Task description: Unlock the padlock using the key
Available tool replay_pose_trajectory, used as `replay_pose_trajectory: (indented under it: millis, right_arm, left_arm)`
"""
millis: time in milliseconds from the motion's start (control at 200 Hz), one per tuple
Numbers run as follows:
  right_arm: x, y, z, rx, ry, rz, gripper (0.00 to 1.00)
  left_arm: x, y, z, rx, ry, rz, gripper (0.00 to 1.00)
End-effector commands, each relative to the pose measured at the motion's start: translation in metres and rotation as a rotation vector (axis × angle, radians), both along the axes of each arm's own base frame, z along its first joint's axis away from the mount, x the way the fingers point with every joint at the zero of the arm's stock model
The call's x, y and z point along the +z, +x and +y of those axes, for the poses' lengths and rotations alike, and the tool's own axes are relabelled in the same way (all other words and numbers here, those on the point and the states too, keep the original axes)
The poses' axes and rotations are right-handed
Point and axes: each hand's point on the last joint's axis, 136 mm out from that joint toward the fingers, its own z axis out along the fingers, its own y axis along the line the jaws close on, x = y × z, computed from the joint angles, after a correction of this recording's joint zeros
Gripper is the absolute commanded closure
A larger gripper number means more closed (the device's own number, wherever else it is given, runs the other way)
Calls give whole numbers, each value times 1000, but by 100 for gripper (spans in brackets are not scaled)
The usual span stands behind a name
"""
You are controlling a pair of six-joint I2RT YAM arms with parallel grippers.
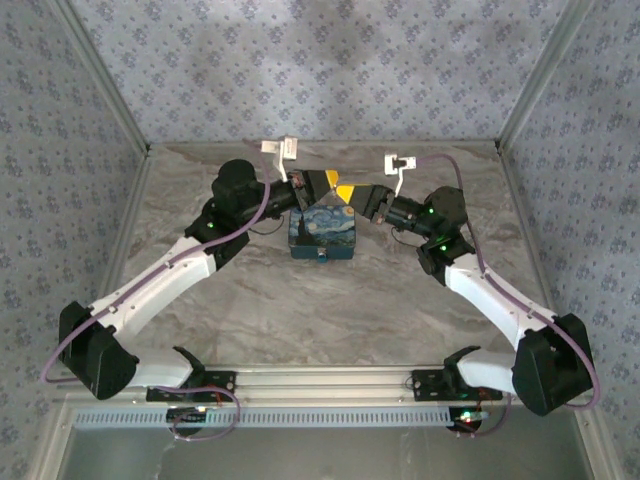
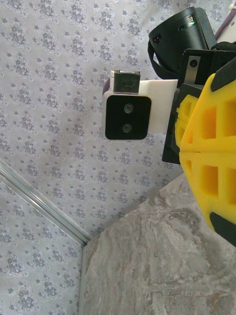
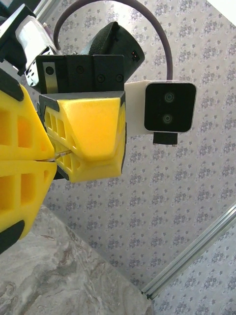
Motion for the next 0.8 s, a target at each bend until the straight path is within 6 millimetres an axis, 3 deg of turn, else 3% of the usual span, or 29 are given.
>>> replay_pose_trajectory:
  millis: [0,205,435,794]
  right_arm:
    - [18,-9,1,11,21,-63,100]
    - [13,-8,-1,-14,-2,-70,100]
    - [14,-10,1,-16,-23,-87,100]
    - [14,-6,-5,-49,-26,-88,100]
  left_arm:
    - [14,-9,1,-21,-38,-32,100]
    - [14,-10,2,-22,-32,-28,100]
    - [10,-13,-12,-97,-29,-8,100]
    - [9,-11,-5,-58,-8,-8,100]
